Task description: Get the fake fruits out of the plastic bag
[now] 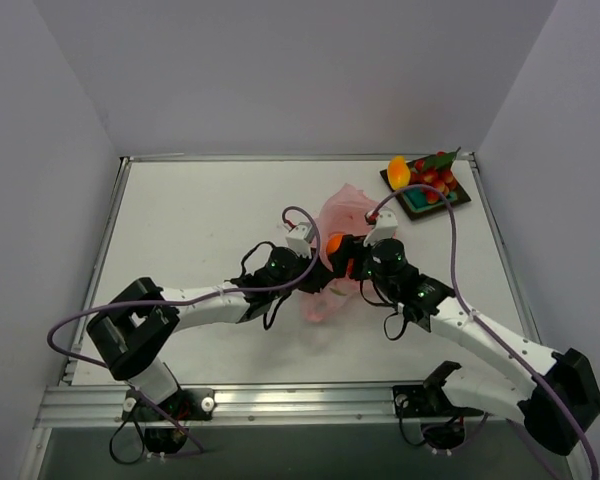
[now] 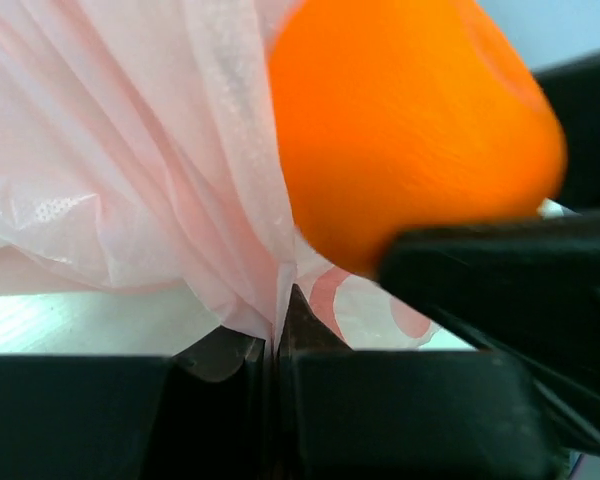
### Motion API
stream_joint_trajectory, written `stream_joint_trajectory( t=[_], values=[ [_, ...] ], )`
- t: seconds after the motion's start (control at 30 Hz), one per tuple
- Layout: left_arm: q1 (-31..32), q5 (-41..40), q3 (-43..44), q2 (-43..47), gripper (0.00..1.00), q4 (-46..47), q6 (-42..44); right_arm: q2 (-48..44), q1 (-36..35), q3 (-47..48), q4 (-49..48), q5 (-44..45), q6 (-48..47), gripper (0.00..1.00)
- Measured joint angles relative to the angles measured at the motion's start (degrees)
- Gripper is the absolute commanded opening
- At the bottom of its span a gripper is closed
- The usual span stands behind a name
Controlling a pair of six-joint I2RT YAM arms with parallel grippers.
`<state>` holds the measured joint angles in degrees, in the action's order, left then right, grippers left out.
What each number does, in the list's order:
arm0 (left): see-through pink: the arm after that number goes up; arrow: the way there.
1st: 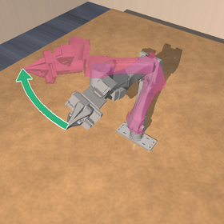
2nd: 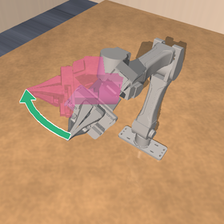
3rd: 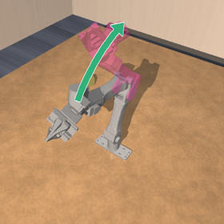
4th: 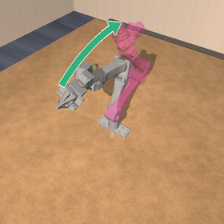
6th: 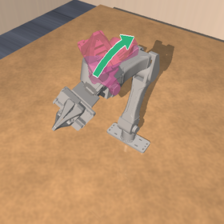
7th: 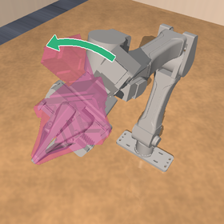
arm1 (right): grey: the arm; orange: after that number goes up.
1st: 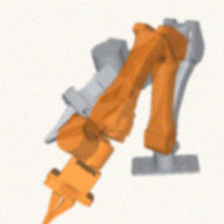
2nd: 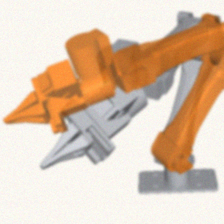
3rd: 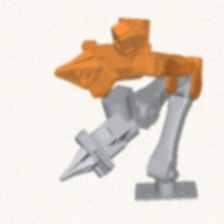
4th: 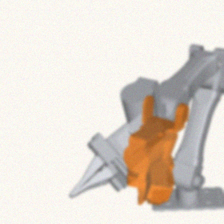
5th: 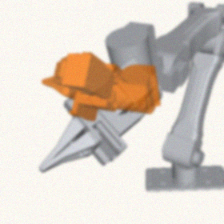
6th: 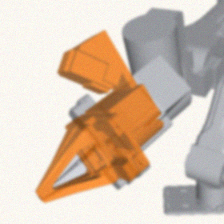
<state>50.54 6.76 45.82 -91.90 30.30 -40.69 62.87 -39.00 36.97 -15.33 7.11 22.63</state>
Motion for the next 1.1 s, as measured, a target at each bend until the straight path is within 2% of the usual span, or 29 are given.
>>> stream_joint_trajectory(
  t=[0.17,0.27,0.43,0.53,0.63,0.87,1.1],
  values=[
    [-0.2,-0.6,0.2,2.3,0.02,-0.2,0.2,-8.6,0.0,1.9,9.3,0.1,0.3,0.18],
    [-0.5,-0.9,0.2,4.0,0.02,-0.2,1.0,-11.6,1.2,5.4,11.9,1.6,-0.2,0.14],
    [-0.8,-1.0,-1.8,4.6,0.02,1.3,1.4,-9.6,12.9,10.8,10.3,1.8,-0.3,0.12],
    [-0.9,-1.0,-4.2,4.5,0.02,1.2,1.5,-4.5,20.9,11.6,7.2,0.9,-0.1,0.13],
    [-1.1,-0.8,-5.2,4.5,0.02,1.2,1.7,2.9,26.0,12.3,3.9,1.8,0.0,0.14],
    [-1.2,0.4,-5.5,4.5,0.02,2.4,2.7,26.6,32.5,17.4,-2.8,5.7,-1.5,0.16],
    [-1.5,2.7,-6.2,4.3,0.02,3.6,2.7,40.4,37.2,22.7,-6.7,4.9,-1.6,0.19]
  ],
)
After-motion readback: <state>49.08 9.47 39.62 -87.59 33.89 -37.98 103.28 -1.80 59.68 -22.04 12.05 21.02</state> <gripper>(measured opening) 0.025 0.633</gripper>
